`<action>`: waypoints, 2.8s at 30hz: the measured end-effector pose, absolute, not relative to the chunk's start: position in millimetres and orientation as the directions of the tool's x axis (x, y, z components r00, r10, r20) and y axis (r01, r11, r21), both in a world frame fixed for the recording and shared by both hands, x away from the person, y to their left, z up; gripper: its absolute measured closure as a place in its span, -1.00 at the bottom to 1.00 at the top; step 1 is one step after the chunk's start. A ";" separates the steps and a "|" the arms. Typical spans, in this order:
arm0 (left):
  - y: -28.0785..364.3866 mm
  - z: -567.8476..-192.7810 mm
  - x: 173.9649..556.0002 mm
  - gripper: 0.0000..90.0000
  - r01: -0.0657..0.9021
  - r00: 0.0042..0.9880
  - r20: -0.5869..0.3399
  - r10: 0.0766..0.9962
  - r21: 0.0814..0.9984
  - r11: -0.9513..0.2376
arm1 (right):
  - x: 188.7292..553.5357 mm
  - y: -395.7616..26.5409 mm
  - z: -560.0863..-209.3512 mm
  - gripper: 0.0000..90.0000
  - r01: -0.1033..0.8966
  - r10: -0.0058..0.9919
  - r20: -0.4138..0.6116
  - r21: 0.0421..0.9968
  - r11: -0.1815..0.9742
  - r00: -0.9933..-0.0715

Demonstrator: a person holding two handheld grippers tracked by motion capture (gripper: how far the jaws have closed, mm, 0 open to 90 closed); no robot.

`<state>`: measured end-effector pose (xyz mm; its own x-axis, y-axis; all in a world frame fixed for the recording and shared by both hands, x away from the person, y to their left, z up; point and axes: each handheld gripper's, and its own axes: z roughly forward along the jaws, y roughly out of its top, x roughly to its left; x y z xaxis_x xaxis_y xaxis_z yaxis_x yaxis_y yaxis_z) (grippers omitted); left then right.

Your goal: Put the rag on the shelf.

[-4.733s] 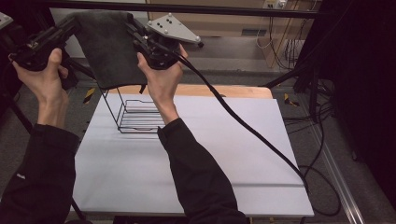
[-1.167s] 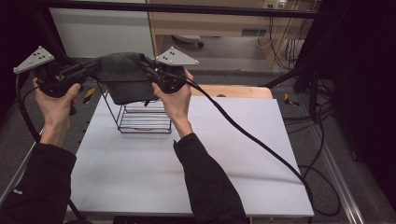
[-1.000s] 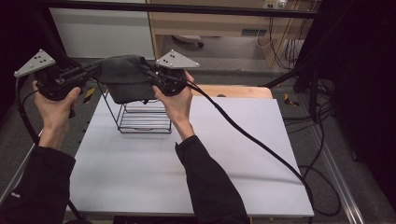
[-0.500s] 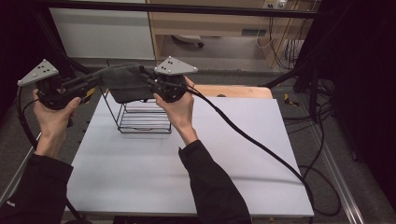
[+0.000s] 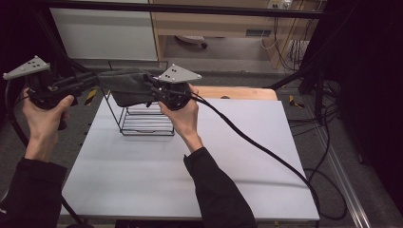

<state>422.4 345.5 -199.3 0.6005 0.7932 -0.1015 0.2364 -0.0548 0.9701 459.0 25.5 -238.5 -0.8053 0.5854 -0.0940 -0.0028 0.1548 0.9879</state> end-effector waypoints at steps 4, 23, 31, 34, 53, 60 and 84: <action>344.0 -195.8 425.6 0.64 0.270 0.603 -0.125 0.788 0.961 -0.055 | 458.5 24.5 -241.2 0.77 0.003 0.583 -0.089 0.988 0.154 -0.808; 327.4 -199.6 435.1 1.00 0.362 0.607 -0.119 0.785 0.921 -0.141 | 454.3 24.0 -251.5 0.75 -0.001 0.572 -0.111 0.982 0.188 -0.812; 322.9 -216.7 431.4 1.00 0.384 0.631 -0.110 0.768 0.905 -0.186 | 450.8 21.3 -250.4 0.44 0.021 0.557 -0.092 0.981 0.194 -0.826; 320.6 -222.0 430.6 1.00 0.385 0.631 -0.093 0.770 0.900 -0.206 | 448.0 20.1 -247.9 0.23 0.026 0.547 -0.090 0.979 0.201 -0.832; 307.0 -256.7 441.7 1.00 0.390 0.611 -0.022 0.791 0.878 -0.277 | 462.3 21.0 -253.2 1.00 0.166 0.527 0.018 0.958 0.235 -0.850; 306.0 -270.2 450.1 0.99 0.391 0.604 -0.029 0.796 0.882 -0.264 | 474.5 23.8 -274.9 1.00 0.238 0.565 0.052 0.936 0.261 -0.823; 319.6 -266.0 415.1 0.00 0.381 0.600 -0.042 0.799 0.893 -0.239 | 449.0 -7.9 -261.5 -0.02 0.190 0.547 0.012 0.944 0.269 -0.837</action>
<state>415.1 319.6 -266.0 0.6005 0.7986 -0.0418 0.3806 -0.2394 0.8932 449.0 -7.9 -261.5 -0.8372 0.5468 0.0124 0.1899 0.2694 0.9441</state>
